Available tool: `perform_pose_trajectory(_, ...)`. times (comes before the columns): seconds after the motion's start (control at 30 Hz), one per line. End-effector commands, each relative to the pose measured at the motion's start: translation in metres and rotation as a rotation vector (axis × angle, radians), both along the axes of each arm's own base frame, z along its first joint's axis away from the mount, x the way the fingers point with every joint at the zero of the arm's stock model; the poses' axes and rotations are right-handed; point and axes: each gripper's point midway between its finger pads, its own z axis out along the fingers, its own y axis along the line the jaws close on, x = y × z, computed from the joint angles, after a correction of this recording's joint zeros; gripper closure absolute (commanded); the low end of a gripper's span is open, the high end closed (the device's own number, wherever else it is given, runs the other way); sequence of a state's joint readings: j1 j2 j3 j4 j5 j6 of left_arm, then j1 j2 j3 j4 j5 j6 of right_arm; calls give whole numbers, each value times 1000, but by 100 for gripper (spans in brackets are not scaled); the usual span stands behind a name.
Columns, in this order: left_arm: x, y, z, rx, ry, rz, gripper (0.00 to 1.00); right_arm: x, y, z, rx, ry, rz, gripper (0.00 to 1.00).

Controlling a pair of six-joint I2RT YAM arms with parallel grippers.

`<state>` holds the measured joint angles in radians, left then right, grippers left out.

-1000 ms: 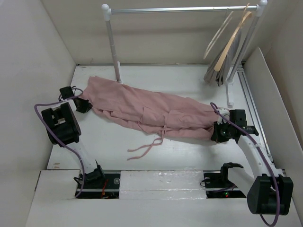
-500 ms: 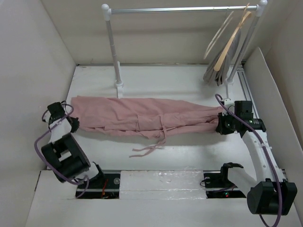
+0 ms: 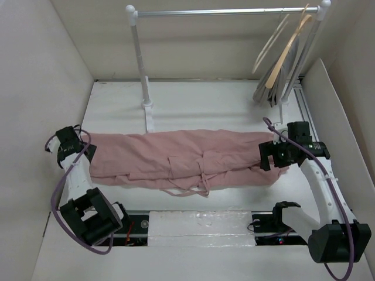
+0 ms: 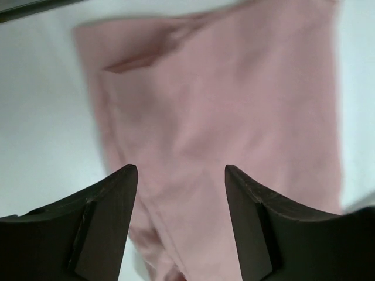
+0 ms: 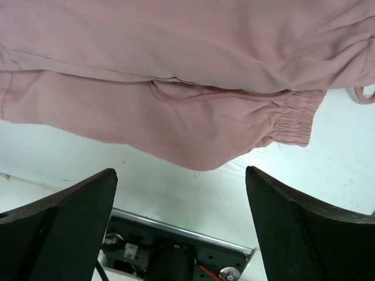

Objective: Place the trousers on the hanger
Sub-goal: Fold the trousers

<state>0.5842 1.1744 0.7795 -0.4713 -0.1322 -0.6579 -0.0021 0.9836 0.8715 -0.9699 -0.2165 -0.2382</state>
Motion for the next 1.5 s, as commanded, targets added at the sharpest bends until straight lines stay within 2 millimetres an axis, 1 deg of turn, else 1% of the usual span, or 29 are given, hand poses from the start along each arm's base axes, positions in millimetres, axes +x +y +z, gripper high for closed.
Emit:
perform_pose_trajectory(0.0, 40, -21, 65, 56, -184, -105, 43, 19, 0, 43, -2, -109, 1, 4)
perform_pose_trajectory(0.03, 58, -40, 89, 82, -262, -186, 44, 23, 0, 50, -2, -126, -3, 4)
perform_pose_trajectory(0.07, 76, -69, 108, 93, -340, -300, 44, 34, -8, 63, -37, -169, -38, 4)
perform_pose_trajectory(0.1, 77, -69, 108, 92, -342, -301, 44, 34, -9, 63, -37, -170, -38, 4)
perform_pose_trajectory(0.17, 93, -112, 120, 73, -402, -445, 46, 47, -21, 75, -70, -228, -91, 4)
perform_pose_trajectory(0.2, 98, -126, 120, 64, -415, -498, 46, 53, -35, 73, -105, -227, -149, 4)
perform_pose_trajectory(0.23, 100, -152, 113, 39, -396, -573, 46, 53, -41, 66, -106, -214, -179, 4)
perform_pose_trajectory(0.3, 101, -174, 104, 24, -383, -651, 46, 58, -59, 60, -90, -223, -272, 3)
perform_pose_trajectory(0.33, 99, -183, 93, 1, -356, -686, 46, 59, -65, 57, -89, -228, -311, 3)
perform_pose_trajectory(0.4, 92, -205, 78, -55, -354, -782, 46, 64, -80, 35, -55, -229, -404, 0)
perform_pose_trajectory(0.47, 87, -211, 69, -72, -353, -819, 47, 71, -88, 26, -34, -230, -443, 0)
perform_pose_trajectory(0.53, 82, -215, 56, -85, -335, -862, 48, 80, -84, 22, 39, -239, -442, 0)
perform_pose_trajectory(0.63, 78, -223, 49, -99, -321, -941, 50, 98, -90, 19, 64, -268, -477, 0)
perform_pose_trajectory(0.77, 75, -238, 54, -135, -344, -1058, 51, 114, -100, 6, 85, -276, -522, 0)
perform_pose_trajectory(0.8, 75, -242, 52, -120, -331, -1087, 51, 116, -101, -3, 100, -256, -522, 0)
perform_pose_trajectory(0.9, 77, -271, 57, -57, -288, -1182, 51, 119, -102, -27, 145, -202, -582, 2)
perform_pose_trajectory(0.93, 77, -291, 67, -33, -303, -1233, 51, 119, -105, -32, 151, -191, -599, 7)
perform_pose_trajectory(1.0, 77, -310, 74, -17, -322, -1271, 51, 123, -103, -34, 171, -193, -599, 20)
perform_pose_trajectory(1.03, 79, -319, 77, -2, -321, -1278, 51, 123, -104, -33, 169, -196, -604, 45)
perform_pose_trajectory(1.07, 70, -343, 78, -2, -328, -1345, 51, 123, -104, -31, 167, -204, -606, 58)
perform_pose_trajectory(1.1, 67, -356, 73, -3, -307, -1378, 51, 123, -105, -28, 164, -215, -607, 68)
perform_pose_trajectory(1.13, 66, -365, 73, 6, -304, -1395, 51, 122, -105, -22, 158, -229, -604, 88)
perform_pose_trajectory(1.17, 56, -382, 68, -5, -286, -1445, 51, 117, -105, -18, 146, -219, -599, 98)
perform_pose_trajectory(1.23, 50, -395, 55, -10, -244, -1471, 51, 107, -105, -8, 121, -218, -592, 100)
perform_pose_trajectory(1.27, 48, -399, 54, -18, -239, -1479, 51, 93, -101, 2, 105, -217, -581, 100)
perform_pose_trajectory(1.33, 50, -398, 48, 8, -224, -1464, 51, 78, -106, 19, 49, -230, -600, 100)
perform_pose_trajectory(1.37, 51, -398, 48, 10, -224, -1458, 51, 60, -106, 30, 16, -237, -590, 100)
perform_pose_trajectory(1.4, 52, -396, 46, 21, -217, -1456, 51, 52, -108, 40, -9, -248, -600, 100)
perform_pose_trajectory(1.47, 55, -393, 46, 50, -201, -1449, 51, 31, -96, 41, -26, -173, -571, 100)
